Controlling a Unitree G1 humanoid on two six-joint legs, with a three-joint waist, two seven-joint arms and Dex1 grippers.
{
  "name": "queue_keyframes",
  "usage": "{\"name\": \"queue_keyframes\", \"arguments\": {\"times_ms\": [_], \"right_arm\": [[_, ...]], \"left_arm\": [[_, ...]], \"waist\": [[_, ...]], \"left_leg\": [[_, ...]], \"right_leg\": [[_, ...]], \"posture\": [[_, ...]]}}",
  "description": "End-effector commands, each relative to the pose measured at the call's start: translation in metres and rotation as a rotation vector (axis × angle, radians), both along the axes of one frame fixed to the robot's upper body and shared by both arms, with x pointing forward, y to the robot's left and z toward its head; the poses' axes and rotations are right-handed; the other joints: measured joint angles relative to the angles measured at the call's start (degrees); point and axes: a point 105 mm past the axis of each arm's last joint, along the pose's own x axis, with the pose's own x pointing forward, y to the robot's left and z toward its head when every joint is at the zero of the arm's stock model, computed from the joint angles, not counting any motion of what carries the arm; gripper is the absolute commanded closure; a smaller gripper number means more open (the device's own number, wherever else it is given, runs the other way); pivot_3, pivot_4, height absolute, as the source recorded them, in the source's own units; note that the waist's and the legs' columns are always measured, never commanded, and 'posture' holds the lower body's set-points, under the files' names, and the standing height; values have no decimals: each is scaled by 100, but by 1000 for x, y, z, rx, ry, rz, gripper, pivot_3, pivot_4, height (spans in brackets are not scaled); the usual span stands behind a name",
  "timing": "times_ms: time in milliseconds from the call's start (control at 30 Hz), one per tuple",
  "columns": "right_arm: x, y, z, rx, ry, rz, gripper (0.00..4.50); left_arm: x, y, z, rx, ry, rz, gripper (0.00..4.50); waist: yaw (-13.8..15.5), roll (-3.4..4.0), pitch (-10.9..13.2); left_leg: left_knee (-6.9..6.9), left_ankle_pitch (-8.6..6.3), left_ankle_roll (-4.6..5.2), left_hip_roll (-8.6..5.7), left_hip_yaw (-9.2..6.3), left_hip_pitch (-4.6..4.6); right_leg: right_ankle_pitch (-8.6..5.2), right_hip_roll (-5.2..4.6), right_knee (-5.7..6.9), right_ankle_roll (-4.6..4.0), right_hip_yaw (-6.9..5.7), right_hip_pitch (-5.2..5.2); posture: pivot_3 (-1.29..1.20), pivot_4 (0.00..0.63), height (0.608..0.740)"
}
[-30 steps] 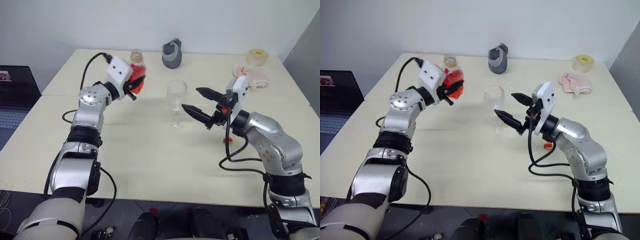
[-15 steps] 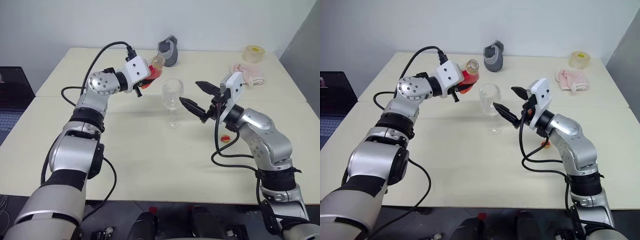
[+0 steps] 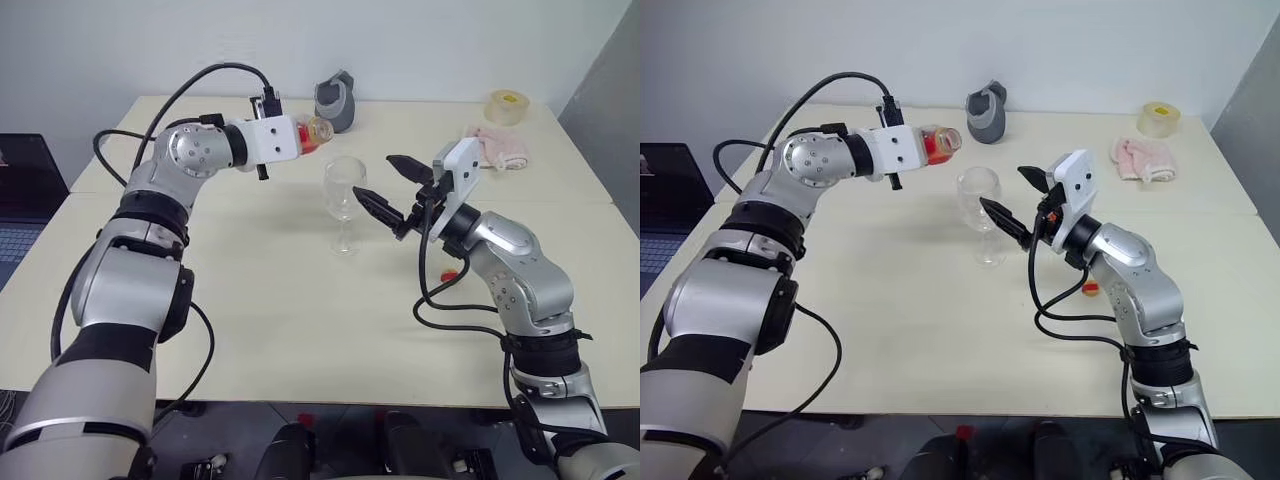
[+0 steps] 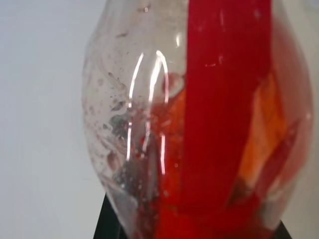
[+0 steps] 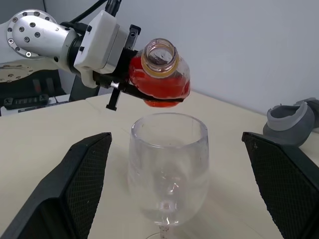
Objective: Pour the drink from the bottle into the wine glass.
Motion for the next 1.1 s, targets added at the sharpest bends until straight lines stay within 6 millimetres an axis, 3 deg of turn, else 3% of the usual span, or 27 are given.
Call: {"name": "queue_keyframes", "arguments": {"times_ms": [33, 1100], "right_arm": [[-3, 2, 13, 15, -61, 4, 0], [-1, 3, 10, 7, -61, 4, 0]], "left_arm": [[-3, -1, 32, 37, -129, -5, 3583], [-4, 3, 47, 290, -321, 7, 3583]], "waist": [[1, 0, 0], [-8, 0, 0]], "left_leg": [[0, 0, 0, 0, 0, 0], [3, 4, 4, -40, 7, -15]], "right_leg": [[0, 0, 0, 0, 0, 0], [-1, -11, 42, 1, 21, -43]], "posture": [[0, 150, 740], [0, 150, 740]]}}
